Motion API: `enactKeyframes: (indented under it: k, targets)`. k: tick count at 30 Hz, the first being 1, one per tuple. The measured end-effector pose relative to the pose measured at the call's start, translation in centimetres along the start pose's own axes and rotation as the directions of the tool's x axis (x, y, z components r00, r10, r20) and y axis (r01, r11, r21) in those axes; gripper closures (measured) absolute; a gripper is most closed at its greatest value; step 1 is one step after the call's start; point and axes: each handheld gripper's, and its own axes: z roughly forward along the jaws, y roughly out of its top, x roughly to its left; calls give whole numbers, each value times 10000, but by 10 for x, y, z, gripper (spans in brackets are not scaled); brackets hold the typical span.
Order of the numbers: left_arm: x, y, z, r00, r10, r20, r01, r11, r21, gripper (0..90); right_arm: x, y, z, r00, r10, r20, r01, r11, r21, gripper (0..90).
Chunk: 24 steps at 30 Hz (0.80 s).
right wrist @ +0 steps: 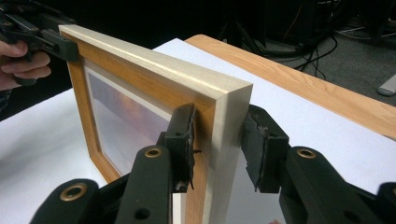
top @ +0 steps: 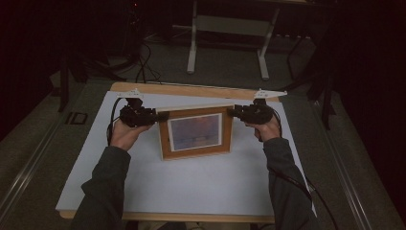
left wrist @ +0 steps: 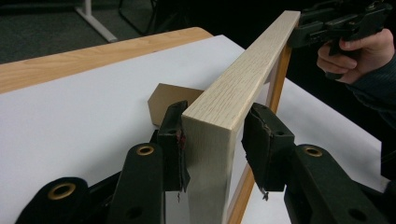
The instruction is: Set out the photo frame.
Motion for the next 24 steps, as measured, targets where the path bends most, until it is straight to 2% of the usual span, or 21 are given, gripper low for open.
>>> enactKeyframes:
  k: [7,24]
  targets:
    - [5,1,2,9998,3,219,-3,10000,21,622,3,-2,-2,9999,103,94,-102,9999,-120,660]
    - [9,7,9,9993,236,286,-238,9997,48,601,10,-9,-9,9984,348,444,-337,9991,-248,666]
